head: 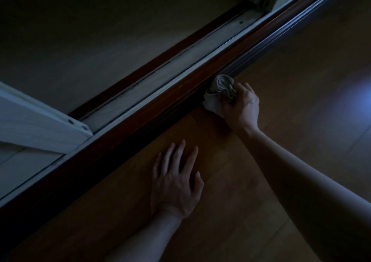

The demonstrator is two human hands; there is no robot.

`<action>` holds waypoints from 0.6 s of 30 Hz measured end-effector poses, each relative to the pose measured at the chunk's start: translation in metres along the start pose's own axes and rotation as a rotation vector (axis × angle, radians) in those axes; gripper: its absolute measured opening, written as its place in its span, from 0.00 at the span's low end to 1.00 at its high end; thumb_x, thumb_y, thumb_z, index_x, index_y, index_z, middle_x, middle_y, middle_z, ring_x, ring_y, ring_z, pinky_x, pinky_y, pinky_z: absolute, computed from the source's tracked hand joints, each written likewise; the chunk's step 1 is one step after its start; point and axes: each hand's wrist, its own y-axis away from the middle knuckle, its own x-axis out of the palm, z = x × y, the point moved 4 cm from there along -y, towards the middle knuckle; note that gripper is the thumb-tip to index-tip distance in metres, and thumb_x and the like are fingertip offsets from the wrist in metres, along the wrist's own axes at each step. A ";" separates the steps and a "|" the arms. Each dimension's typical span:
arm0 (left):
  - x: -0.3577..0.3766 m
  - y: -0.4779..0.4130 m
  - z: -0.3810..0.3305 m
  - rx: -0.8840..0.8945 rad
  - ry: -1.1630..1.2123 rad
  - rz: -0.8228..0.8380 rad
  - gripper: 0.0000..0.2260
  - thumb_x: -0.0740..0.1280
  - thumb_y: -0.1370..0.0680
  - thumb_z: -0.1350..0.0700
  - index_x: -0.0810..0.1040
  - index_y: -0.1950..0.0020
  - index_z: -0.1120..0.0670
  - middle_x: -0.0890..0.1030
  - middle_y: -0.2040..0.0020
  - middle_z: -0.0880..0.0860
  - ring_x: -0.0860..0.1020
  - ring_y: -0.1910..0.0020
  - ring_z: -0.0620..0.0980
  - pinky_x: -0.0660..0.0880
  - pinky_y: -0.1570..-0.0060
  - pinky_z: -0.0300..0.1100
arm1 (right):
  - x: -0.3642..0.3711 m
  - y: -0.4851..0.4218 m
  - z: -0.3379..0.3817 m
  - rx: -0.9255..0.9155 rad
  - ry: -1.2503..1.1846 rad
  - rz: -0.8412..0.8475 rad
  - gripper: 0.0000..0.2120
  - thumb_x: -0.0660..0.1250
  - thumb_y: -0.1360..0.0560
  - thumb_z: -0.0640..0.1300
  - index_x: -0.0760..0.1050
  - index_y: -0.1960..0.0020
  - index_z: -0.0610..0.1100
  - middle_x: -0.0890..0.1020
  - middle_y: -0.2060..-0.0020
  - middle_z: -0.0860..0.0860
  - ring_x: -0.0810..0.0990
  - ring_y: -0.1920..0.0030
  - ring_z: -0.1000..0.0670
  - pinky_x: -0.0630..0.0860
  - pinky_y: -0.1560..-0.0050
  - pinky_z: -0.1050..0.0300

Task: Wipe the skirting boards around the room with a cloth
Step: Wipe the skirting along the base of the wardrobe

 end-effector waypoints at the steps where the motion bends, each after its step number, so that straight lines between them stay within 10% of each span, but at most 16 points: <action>1: 0.000 0.000 0.000 0.002 -0.002 -0.001 0.26 0.55 0.21 0.42 0.65 0.22 0.41 0.61 0.19 0.48 0.58 0.21 0.51 0.58 0.25 0.58 | 0.000 0.001 0.001 -0.013 -0.005 -0.015 0.13 0.68 0.24 0.46 0.77 0.42 0.42 0.76 0.50 0.47 0.75 0.51 0.49 0.77 0.51 0.46; 6: 0.002 0.001 0.002 0.006 -0.002 -0.006 0.26 0.56 0.21 0.42 0.64 0.22 0.41 0.61 0.19 0.48 0.58 0.21 0.51 0.58 0.25 0.58 | 0.004 0.002 0.002 -0.108 0.034 0.046 0.09 0.68 0.24 0.48 0.76 0.47 0.44 0.73 0.52 0.51 0.75 0.53 0.48 0.74 0.55 0.50; 11: 0.002 0.000 0.000 0.003 -0.007 -0.006 0.26 0.55 0.21 0.42 0.64 0.22 0.41 0.62 0.20 0.48 0.59 0.21 0.51 0.58 0.25 0.59 | -0.017 -0.036 -0.029 0.130 0.012 -0.014 0.19 0.67 0.23 0.47 0.74 0.34 0.44 0.75 0.36 0.44 0.70 0.33 0.44 0.68 0.31 0.43; 18: 0.001 -0.001 0.000 0.000 -0.011 0.010 0.26 0.54 0.21 0.42 0.64 0.22 0.41 0.62 0.20 0.49 0.58 0.21 0.52 0.57 0.25 0.59 | -0.017 -0.037 -0.027 0.005 0.027 -0.030 0.14 0.66 0.25 0.49 0.77 0.43 0.44 0.74 0.51 0.51 0.75 0.51 0.48 0.71 0.53 0.55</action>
